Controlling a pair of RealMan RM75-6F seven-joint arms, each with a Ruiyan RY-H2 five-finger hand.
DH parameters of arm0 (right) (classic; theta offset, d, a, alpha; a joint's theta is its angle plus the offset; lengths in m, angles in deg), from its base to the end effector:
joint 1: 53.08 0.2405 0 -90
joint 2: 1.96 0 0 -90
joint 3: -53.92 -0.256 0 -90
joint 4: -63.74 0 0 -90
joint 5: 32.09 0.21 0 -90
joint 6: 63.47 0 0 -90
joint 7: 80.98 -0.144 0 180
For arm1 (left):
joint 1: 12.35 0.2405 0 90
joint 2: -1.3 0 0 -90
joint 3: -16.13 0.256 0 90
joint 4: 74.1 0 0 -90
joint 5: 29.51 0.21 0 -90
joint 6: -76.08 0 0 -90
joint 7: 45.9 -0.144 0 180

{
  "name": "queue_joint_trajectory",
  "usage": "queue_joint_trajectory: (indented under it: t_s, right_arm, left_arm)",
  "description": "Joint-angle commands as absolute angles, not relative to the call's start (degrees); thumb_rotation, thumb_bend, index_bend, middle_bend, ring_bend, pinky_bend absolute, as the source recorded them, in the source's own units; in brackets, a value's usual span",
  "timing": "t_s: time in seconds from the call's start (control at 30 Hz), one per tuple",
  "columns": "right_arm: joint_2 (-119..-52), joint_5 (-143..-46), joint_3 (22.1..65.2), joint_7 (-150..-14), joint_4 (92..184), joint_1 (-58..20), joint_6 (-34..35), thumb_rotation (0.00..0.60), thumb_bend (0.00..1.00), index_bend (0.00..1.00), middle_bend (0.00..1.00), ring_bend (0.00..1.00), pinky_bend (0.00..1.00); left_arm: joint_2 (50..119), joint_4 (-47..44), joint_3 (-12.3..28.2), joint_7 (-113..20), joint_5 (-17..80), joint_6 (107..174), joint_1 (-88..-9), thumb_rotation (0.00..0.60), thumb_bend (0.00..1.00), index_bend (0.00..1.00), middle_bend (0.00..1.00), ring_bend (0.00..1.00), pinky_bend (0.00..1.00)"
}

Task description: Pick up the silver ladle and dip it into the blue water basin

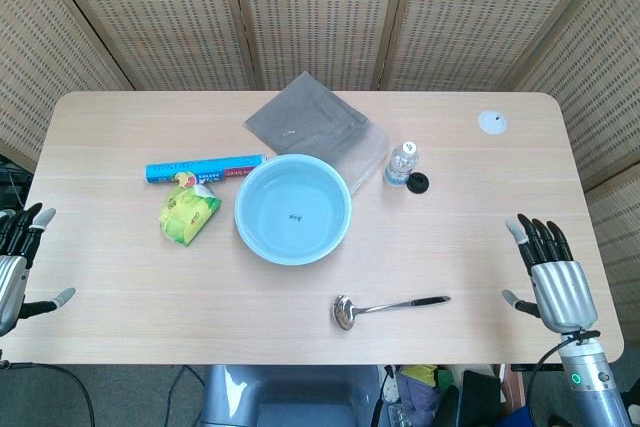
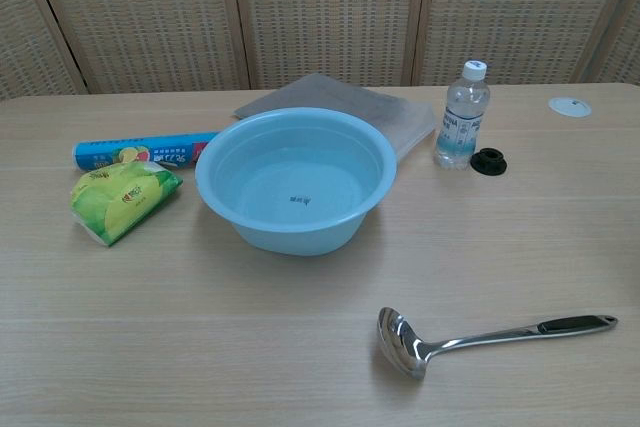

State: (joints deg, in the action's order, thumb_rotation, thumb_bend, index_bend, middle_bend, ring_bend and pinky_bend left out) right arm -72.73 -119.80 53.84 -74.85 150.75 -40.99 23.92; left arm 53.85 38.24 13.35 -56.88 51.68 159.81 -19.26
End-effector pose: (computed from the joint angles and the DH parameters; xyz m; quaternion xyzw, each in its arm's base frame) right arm -0.2914 -0.2097 0.1267 0.6419 -0.3176 0.4037 0.5694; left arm -0.2586 0.1843 0.1896 -0.6015 -0.3900 -0.3638 0.5948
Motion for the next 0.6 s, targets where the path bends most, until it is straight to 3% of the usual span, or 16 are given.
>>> queue_joint_trajectory:
  t_s: [0.03,0.27,0.33,0.43,0.5,0.6]
  right_arm:
    - [-72.8,-120.03,53.71,-74.77,150.79,-41.1,23.73,0.6,0.0,0.0,0.0,0.0,0.0]
    - [-73.68,-122.22,53.29,-77.61,150.23,-39.93,21.92,0.6,0.0,0.0,0.0,0.0,0.01]
    - [-73.92,-123.58,53.34,-78.27,149.88,-38.23,19.58,0.6,0.0,0.0,0.09,0.08,0.1]
    - [-73.1,-124.54,53.42,-76.32,150.92,-34.61,13.39,0.6,0.0,0.0,0.47,0.51,0.5]
    - [-72.82,-124.58,53.41,-75.71,151.78,-33.03,10.51,0.6,0.0,0.0,0.68,0.74,0.85]
    - [-72.66,-124.04,53.86,-73.8,153.31,-30.0,3.98,0.6,0.0,0.08,0.81,0.87,0.99]
  left_arm:
    - [53.95,38.2,13.27,-57.04,51.51,159.77,-19.27,0.6,0.0,0.0,0.0,0.0,0.0]
    - [54.51,38.18,12.58,-58.07,49.95,159.14,-19.74,0.6,0.0,0.0,0.0,0.0,0.0]
    - [54.82,38.14,12.31,-58.57,49.31,158.58,-20.14,0.6,0.0,0.0,0.0,0.0,0.0]
    - [55.29,37.92,11.86,-59.34,48.21,157.71,-20.8,0.6,0.0,0.0,0.0,0.0,0.0]
    - [55.5,37.82,11.65,-59.61,47.6,157.35,-21.06,0.6,0.0,0.0,0.0,0.0,0.0]
    - [55.87,37.61,11.38,-59.81,46.85,156.74,-21.49,0.6,0.0,0.0,0.0,0.0,0.0]
